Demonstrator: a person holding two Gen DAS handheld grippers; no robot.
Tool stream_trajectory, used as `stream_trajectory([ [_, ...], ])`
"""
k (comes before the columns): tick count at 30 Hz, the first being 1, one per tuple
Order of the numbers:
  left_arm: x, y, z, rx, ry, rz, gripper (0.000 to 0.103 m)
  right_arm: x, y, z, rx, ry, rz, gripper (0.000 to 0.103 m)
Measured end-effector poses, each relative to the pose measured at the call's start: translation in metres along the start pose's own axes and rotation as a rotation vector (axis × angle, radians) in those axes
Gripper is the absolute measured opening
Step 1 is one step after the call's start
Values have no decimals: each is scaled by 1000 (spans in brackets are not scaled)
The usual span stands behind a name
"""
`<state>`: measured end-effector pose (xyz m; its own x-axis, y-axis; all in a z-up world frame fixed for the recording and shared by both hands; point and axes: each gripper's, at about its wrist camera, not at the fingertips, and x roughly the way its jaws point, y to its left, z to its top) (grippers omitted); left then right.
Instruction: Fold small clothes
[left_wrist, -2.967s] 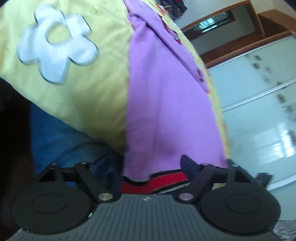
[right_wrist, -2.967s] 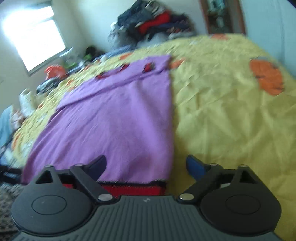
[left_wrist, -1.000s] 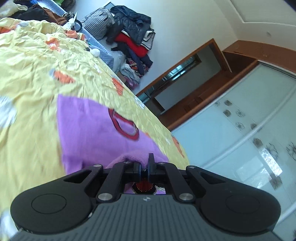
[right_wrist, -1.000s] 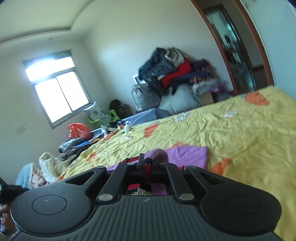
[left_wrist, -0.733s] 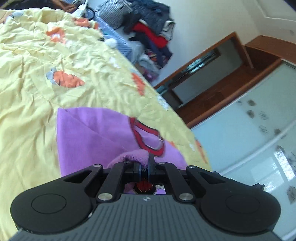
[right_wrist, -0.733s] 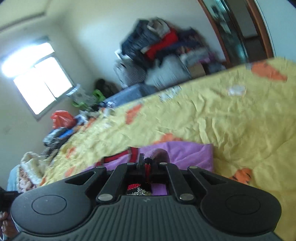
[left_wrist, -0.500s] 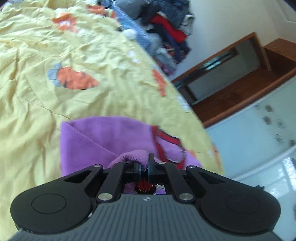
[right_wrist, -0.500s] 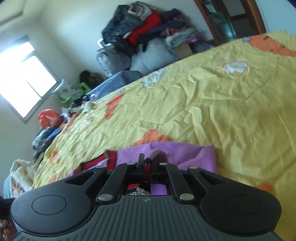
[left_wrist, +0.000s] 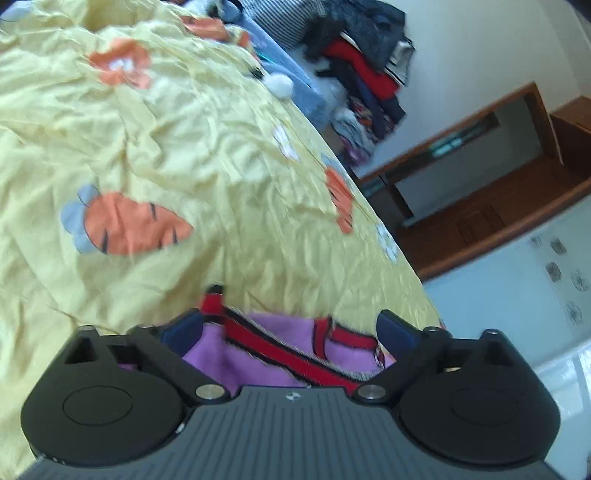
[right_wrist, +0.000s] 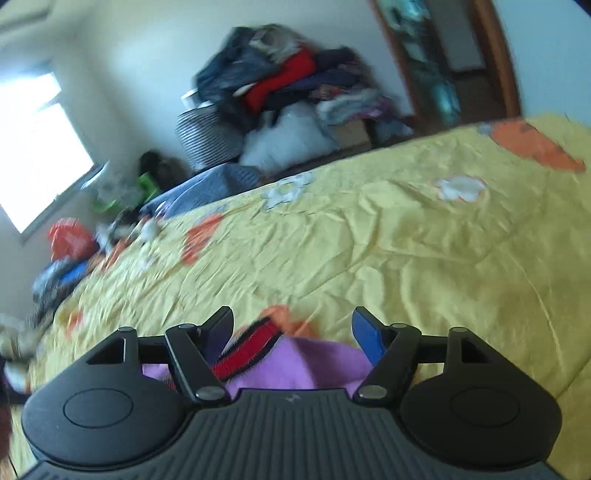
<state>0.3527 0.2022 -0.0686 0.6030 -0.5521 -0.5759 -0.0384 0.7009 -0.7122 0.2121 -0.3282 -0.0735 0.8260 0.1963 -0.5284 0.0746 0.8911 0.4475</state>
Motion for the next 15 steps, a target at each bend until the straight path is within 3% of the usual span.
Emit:
stream_trajectory([
  [3, -8, 12, 2, -62, 6, 45, 82, 2, 7, -8, -46, 28, 44, 72],
  [6, -23, 15, -18, -30, 65, 12, 81, 11, 12, -14, -64, 82, 122, 71],
  [7, -31, 13, -31, -5, 76, -23, 82, 14, 16, -16, -81, 99, 118, 70],
  [9, -54, 9, -59, 55, 74, -3, 84, 12, 21, -20, -117, 113, 66, 71],
  [13, -97, 25, -108, 107, 100, -29, 85, -23, 2, -29, -101, 109, 145, 70],
  [15, -106, 35, -121, 102, 130, -87, 85, -43, -16, -36, -63, 115, 197, 70],
])
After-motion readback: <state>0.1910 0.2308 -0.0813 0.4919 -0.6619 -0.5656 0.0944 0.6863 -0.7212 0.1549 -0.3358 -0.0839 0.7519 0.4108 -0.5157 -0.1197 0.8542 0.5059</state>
